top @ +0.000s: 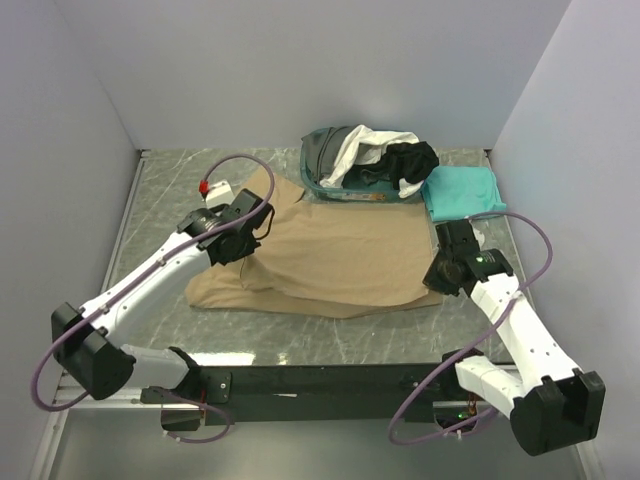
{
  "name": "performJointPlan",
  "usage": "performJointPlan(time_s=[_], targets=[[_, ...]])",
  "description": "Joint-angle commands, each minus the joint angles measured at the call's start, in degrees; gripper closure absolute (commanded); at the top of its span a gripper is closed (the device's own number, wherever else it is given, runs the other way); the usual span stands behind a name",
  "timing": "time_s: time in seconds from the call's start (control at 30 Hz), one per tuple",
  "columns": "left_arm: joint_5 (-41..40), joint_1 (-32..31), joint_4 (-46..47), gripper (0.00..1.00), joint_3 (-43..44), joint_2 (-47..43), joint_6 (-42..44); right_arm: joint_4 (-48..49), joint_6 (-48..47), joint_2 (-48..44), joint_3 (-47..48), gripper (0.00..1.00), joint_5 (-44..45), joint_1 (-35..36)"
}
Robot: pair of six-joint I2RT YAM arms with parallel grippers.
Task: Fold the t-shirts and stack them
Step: Fold the tshirt
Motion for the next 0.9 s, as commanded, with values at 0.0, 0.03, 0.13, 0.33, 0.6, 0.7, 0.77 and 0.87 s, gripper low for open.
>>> performJointPlan(time_s=[0.0,0.03,0.13,0.33,0.6,0.7,0.77,0.87], targets=[[-0.98,3.51,4.86,0.99,2.61,2.50,3.98,6.48,0.10,2.32,3.40,0.98,3.31,-0.84],[-0.54,4.48,5.03,0.99,2.61,3.12,3.72,7.11,-0.07,3.12,3.66,0.97,2.61,-0.93],[0.35,7.03,7.31,0.99,1.56,4.71,3.63,9.92,-0.25,6.18,4.02,0.98,0.93,-1.37],[5.79,8.44,20.30,0.98,-3.28,5.85,6.09,16.16,2.73,9.62,2.97,0.97,2.43,-2.60],[5.54,11.61,21.64,0.99,-2.75,12.09,4.25,21.87,3.00,14.89,2.61,0.95,3.65,-4.27],[5.53,11.79,25.33,0.94,-3.54,12.80,3.71,23.28,2.82,16.83,2.87,0.92,3.57,-4.80],[5.27,12.05,26.91,0.90,-3.37,13.84,3.71,23.72,3.00,17.62,3.22,0.78,4.09,-4.98],[3.52,13.19,26.40,0.87,-1.35,16.30,3.01,23.55,2.91,18.85,4.10,0.59,5.76,-5.24]])
